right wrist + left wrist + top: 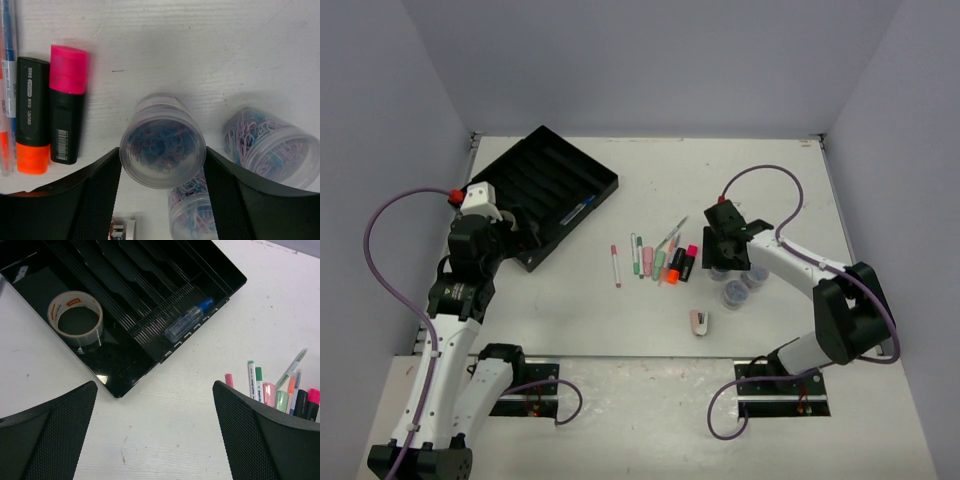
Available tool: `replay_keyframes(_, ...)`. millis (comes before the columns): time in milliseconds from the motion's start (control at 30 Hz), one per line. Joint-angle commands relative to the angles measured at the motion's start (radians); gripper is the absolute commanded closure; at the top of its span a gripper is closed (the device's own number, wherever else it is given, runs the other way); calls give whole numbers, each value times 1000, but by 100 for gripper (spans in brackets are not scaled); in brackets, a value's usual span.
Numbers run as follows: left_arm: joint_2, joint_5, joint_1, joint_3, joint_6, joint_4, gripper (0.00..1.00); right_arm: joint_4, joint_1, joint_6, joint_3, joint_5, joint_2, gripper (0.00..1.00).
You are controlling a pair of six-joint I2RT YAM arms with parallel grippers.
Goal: Sort the stationery into containers
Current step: Pick up the stationery from the center of the board, then place the stationery in the storage box.
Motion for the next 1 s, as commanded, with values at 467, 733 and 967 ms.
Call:
replay_keyframes(467, 5, 9, -5, -10, 1, 40, 0, -17, -9, -63, 166, -15, -42, 84)
replay_keyframes(733, -1, 3, -5, -10, 0, 41, 0, 57, 60, -128, 412, -203, -9, 86)
replay_keyframes(967, 0, -4, -5, -11, -1, 42, 0, 62, 132, -179, 894, -274, 363, 87)
